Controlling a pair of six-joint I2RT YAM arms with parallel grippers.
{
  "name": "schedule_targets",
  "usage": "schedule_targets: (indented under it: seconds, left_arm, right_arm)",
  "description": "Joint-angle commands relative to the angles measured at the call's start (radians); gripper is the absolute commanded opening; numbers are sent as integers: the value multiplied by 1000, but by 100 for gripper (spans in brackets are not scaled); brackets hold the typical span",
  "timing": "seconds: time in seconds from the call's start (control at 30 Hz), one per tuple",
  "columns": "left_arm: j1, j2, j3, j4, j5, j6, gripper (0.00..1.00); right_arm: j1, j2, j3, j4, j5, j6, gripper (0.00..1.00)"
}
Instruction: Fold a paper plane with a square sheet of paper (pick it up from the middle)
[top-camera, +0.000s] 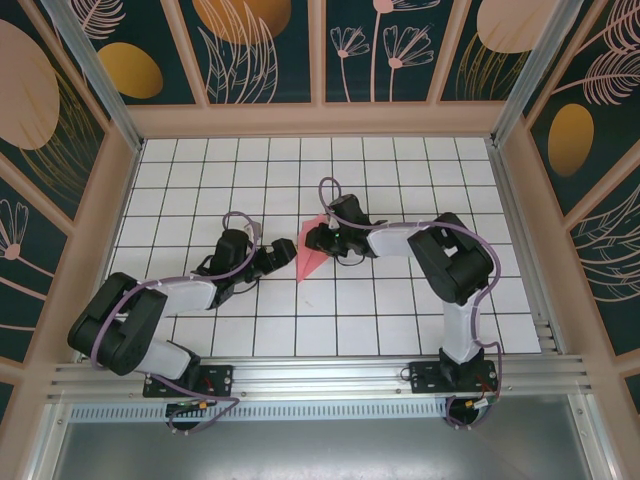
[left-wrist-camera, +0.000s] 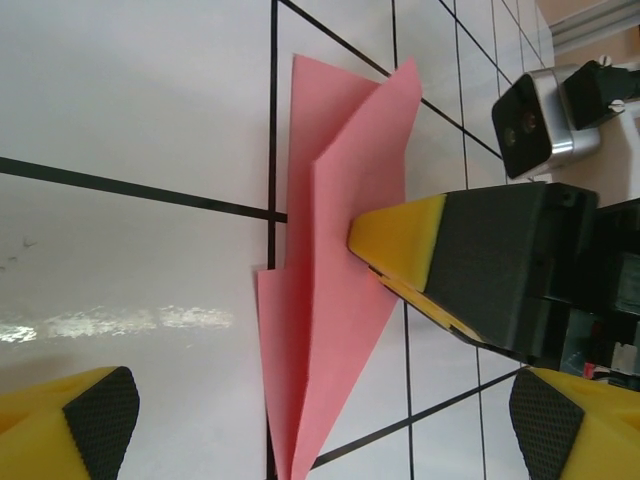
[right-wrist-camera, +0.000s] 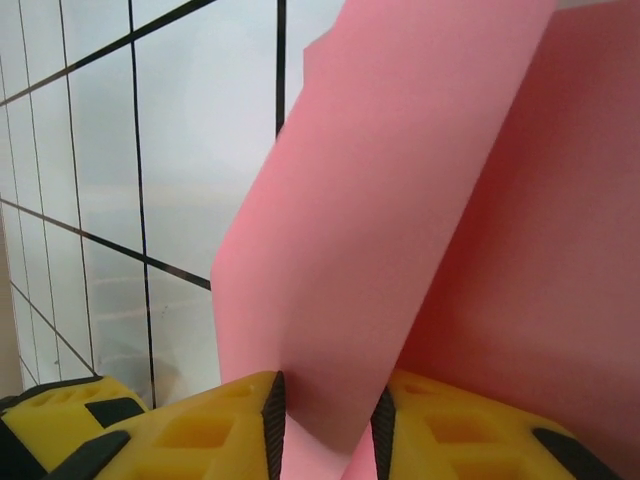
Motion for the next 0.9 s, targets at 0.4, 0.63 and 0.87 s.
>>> schedule_targets:
  seconds: [0.4, 0.63, 0.87]
  left_arm:
    - [45, -14, -67, 297, 230, -163, 99]
    - [44, -60, -65, 381, 266, -170, 98]
    - [44, -111, -73, 472, 274, -198, 87]
  right_arm:
    - [-25, -149, -54, 273, -226, 44, 3]
    - [-34, -203, -68, 344, -357, 119, 4]
    - [-45, -229, -93, 437, -432, 209, 5]
